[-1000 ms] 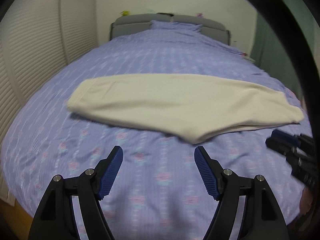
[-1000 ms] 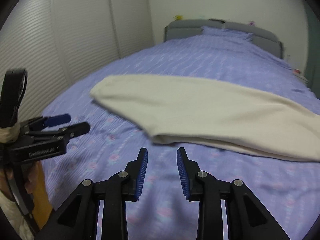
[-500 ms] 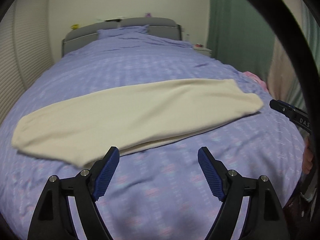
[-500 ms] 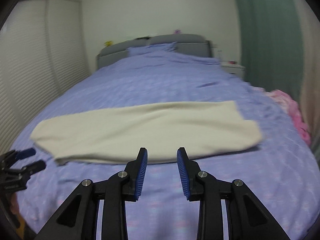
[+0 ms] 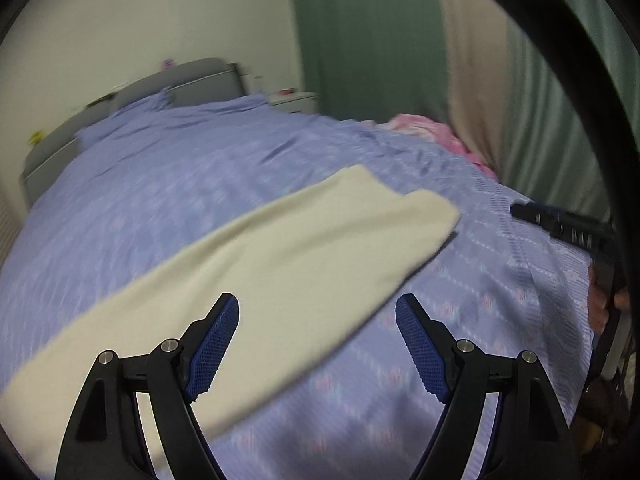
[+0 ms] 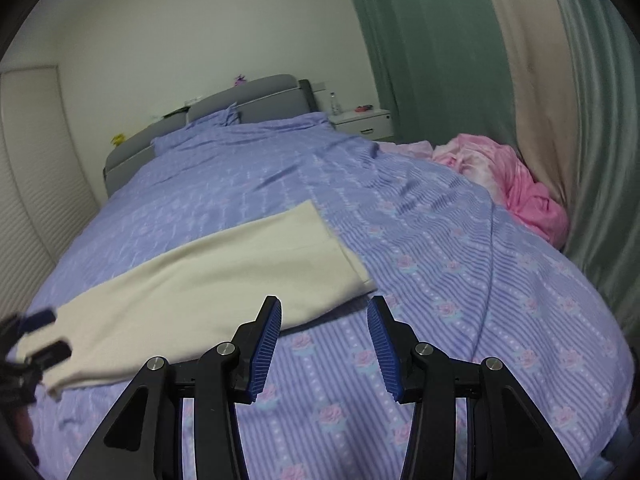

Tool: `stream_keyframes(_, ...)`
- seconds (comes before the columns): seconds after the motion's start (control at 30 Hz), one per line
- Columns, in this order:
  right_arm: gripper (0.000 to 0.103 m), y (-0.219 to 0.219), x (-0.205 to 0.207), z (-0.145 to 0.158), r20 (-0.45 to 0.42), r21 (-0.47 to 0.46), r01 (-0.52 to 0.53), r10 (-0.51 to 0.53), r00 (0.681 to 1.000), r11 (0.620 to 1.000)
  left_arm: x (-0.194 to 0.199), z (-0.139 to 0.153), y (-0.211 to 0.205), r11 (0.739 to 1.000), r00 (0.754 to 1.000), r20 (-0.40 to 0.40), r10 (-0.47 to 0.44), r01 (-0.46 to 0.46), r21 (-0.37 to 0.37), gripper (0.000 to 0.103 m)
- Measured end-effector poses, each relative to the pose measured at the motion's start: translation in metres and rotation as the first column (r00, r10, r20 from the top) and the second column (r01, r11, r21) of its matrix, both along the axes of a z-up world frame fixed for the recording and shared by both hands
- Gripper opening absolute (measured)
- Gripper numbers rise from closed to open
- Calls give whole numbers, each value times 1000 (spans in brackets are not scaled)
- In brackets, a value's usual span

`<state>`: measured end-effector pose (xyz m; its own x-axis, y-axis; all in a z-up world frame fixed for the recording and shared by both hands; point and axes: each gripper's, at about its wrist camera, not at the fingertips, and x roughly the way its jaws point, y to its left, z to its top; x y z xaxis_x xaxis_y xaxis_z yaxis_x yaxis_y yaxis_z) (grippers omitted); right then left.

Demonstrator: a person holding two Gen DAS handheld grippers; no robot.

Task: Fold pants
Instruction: 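Move both grippers to the cuff end of the pants strip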

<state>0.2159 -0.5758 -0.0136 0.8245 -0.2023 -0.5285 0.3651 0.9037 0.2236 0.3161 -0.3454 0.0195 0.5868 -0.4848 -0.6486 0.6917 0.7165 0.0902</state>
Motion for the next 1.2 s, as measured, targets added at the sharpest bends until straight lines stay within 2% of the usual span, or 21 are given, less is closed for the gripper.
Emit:
stream_keyframes(0.1, 47, -2, 9, -16, 3, 27, 39, -39, 999, 999, 40, 1, -24, 994, 994, -18, -107, 107, -13, 81)
stream_keyframes(0.23, 47, -4, 21, -33, 12, 73, 118, -119, 993, 990, 82, 2, -59, 978, 978, -26, -206, 206, -16, 81)
stream_keyframes(0.37, 47, -10, 36, -42, 4, 186, 202, -207, 978, 962, 117, 4, -85, 960, 960, -37, -279, 280, 12, 80)
stream_keyframes(0.47, 47, -18, 50, -41, -47, 256, 235, -231, 972, 937, 147, 4, -114, 953, 953, -83, -292, 297, 57, 80)
stream_keyframes(0.57, 47, -27, 57, -39, -97, 301, 263, -244, 965, 917, 180, 0, -150, 941, 936, -161, -312, 328, 87, 78)
stream_keyframes(0.63, 47, -35, 63, -36, -117, 330, 284, -259, 959, 900, 198, -2, -172, 930, 927, -181, -328, 350, 109, 77)
stream_keyframes(0.77, 47, -47, 77, -37, -133, 370, 313, -284, 950, 874, 226, -11, -214, 899, 891, -247, -381, 419, 126, 74)
stream_keyframes(0.9, 47, -51, 86, -52, -152, 419, 324, -286, 946, 848, 248, -28, -239, 873, 854, -313, -415, 471, 126, 67)
stream_keyframes(0.97, 47, -54, 90, -59, -168, 424, 341, -297, 940, 839, 261, -42, -252, 877, 857, -328, -399, 460, 136, 65)
stream_keyframes(1.0, 47, -55, 92, -62, -176, 433, 350, -303, 937, 831, 262, -49, -256, 879, 858, -334, -390, 455, 144, 59)
stream_keyframes(1.07, 46, -57, 95, -68, -185, 450, 360, -309, 933, 817, 265, -64, -264, 865, 849, -358, -390, 470, 173, 56)
stream_keyframes(1.17, 46, -56, 98, -70, -184, 451, 353, -301, 936, 820, 266, -80, -269, 840, 838, -375, -395, 495, 221, 53)
stream_keyframes(1.2, 45, -56, 100, -71, -186, 447, 352, -299, 936, 823, 267, -85, -271, 839, 840, -380, -387, 491, 232, 45)
